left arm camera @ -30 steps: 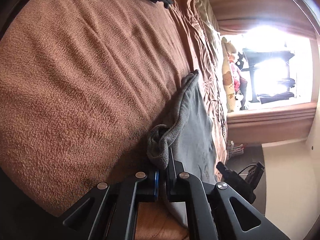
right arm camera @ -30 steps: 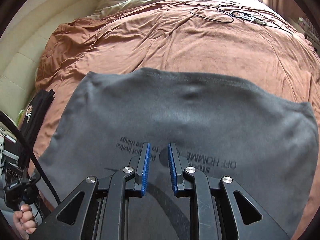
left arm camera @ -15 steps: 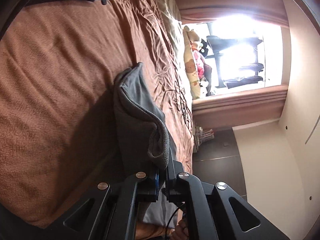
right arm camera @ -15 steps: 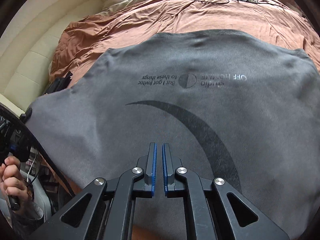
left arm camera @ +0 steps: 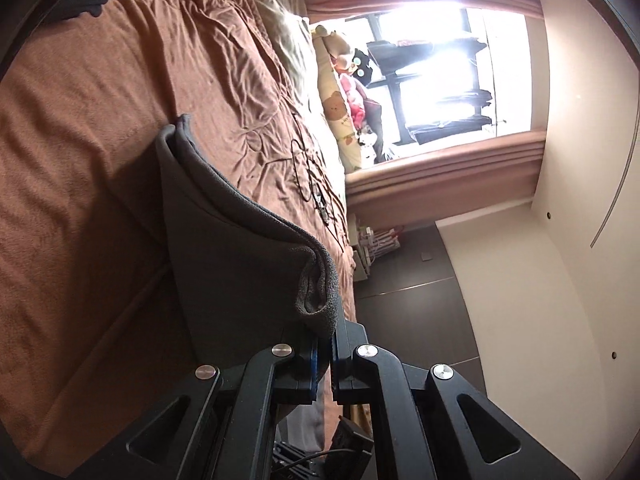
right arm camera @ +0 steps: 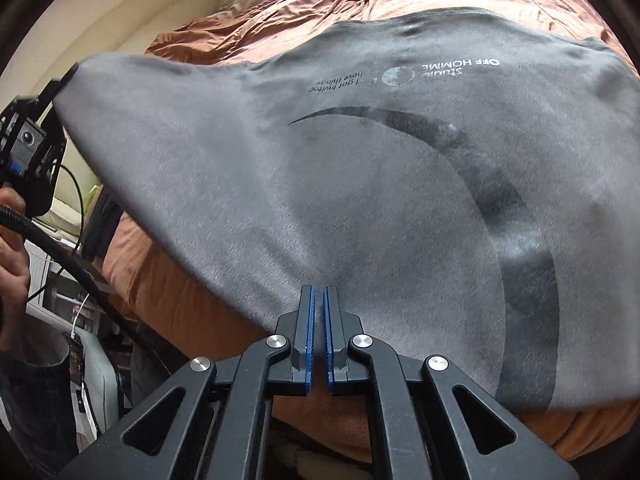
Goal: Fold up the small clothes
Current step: 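Lift the held shirt with both grippers and fold it over onto itself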
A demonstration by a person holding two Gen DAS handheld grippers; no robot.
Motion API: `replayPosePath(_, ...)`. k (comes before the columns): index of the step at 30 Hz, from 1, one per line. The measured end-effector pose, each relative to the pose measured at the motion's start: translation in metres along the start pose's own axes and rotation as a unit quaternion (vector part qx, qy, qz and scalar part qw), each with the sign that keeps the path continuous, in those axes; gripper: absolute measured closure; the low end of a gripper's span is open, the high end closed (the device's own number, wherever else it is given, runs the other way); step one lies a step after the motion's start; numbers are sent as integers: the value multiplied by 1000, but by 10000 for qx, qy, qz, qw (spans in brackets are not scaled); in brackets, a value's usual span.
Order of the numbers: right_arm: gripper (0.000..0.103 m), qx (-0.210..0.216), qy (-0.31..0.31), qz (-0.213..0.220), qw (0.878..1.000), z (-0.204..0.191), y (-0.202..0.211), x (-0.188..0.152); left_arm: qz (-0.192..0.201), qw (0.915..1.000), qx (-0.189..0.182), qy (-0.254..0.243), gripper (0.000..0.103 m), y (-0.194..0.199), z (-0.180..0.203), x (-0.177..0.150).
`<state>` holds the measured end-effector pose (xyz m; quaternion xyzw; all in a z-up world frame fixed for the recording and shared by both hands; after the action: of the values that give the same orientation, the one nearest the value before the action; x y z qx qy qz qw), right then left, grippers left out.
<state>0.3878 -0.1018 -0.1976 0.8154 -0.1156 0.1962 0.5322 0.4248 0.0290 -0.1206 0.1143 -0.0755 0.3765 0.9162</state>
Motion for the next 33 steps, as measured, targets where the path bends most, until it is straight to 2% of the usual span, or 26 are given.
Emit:
replayPosePath(9, 102, 190, -173, -4, 9997, 16, 8, -5, -377, 9989, -149, -216, 100, -44, 33, -12)
replayPosePath(22, 102, -293, -244, 917, 9951, 64, 96, -5, -1017, 9922, -326, -646, 100, -114, 84, -44)
replayPosePath(33, 101, -404, -511, 1089, 9919, 89, 130, -29, -1594, 9838, -322, -753, 100, -172, 92, -92)
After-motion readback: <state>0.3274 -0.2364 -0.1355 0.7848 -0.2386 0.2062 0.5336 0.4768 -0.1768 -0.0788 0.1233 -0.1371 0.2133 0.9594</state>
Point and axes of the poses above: each gripper's, at about its wrist camera, not at the fingertips, and y roughly against the way its jaws point, z to its right, x to its top, the point moved 8 cm from there along -y, roughly the way its jaws point, and after that the axes turned 6 degrees about -x, right-handed, at the moved point
